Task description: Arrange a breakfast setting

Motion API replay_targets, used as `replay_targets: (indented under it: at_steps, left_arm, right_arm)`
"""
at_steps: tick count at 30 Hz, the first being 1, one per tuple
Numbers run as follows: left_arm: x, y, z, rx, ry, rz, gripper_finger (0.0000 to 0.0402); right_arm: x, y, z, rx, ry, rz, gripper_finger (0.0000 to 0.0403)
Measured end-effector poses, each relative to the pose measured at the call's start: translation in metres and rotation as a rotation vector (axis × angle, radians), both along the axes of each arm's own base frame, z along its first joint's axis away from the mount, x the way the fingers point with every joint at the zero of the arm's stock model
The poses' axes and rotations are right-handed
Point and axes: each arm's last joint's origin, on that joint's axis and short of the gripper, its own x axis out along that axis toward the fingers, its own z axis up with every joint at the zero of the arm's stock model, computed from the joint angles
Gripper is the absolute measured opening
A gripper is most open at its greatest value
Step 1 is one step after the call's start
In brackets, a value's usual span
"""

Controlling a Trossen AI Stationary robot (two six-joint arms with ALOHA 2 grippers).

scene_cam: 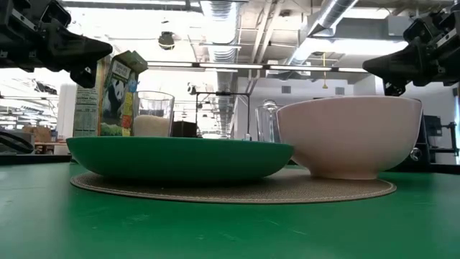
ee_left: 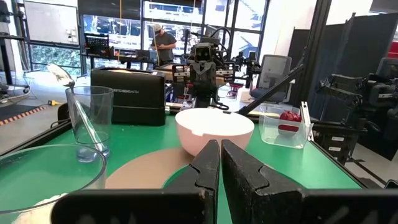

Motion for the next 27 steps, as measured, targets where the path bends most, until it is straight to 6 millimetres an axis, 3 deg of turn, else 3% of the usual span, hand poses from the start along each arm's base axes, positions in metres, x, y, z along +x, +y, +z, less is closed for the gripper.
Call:
replay_targets:
  at_steps: [18, 27]
  left_arm:
    - [0.0000, 0.0000, 0.0006, -0.005, -0.006, -0.001, 0.0004]
    - [-0.0007, 0.0016, 0.0074, -0.230, -0.087, 0.031, 0.0004]
  right_arm:
    - [0.0000, 0.0000, 0.0001, 0.000, 0.000, 0.000, 0.0040]
    - [0.0000, 0.0000, 0.0001, 0.000, 0.000, 0.000, 0.0040]
